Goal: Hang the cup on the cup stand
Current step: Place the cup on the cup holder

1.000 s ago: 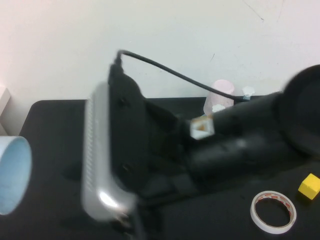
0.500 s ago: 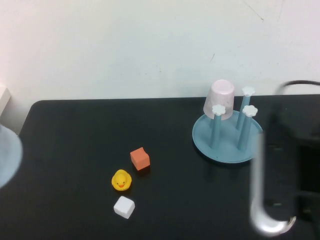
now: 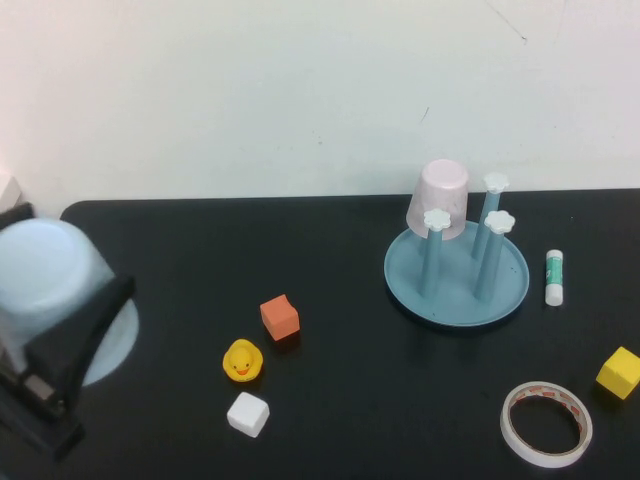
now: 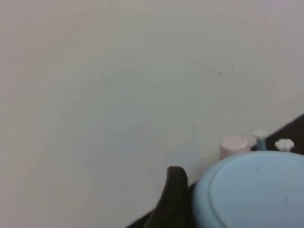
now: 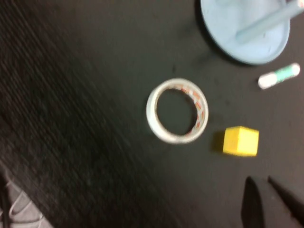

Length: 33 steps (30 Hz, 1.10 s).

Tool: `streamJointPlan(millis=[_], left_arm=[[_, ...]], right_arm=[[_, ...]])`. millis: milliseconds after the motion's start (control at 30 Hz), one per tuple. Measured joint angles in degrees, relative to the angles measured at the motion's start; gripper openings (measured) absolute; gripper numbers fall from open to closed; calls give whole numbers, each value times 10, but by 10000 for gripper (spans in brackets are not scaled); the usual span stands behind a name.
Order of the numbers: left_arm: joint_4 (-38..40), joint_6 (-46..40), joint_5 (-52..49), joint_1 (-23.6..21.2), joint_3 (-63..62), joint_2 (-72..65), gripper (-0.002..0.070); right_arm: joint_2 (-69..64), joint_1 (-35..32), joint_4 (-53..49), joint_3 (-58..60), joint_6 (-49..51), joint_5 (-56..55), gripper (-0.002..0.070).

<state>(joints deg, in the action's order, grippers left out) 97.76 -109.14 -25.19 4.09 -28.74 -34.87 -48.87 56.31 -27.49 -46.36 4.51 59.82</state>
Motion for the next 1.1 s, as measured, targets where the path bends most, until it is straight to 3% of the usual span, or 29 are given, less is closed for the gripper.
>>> streamJointPlan(millis=[267,600,767,1100], left_arm=[[-4,1,-60,0,-48,-90,560],[-8,32,-172,1,-239,-294,560],[-9,91,-201,45,-386,-453,560],[-11,104,-165,176,-670,-754,559]], right_arm=[[1,0,3,0,4,29,1],[1,0,3,0,6,33,0],[1,0,3,0,6,34,0],[1,0,3,0,6,35,0]])
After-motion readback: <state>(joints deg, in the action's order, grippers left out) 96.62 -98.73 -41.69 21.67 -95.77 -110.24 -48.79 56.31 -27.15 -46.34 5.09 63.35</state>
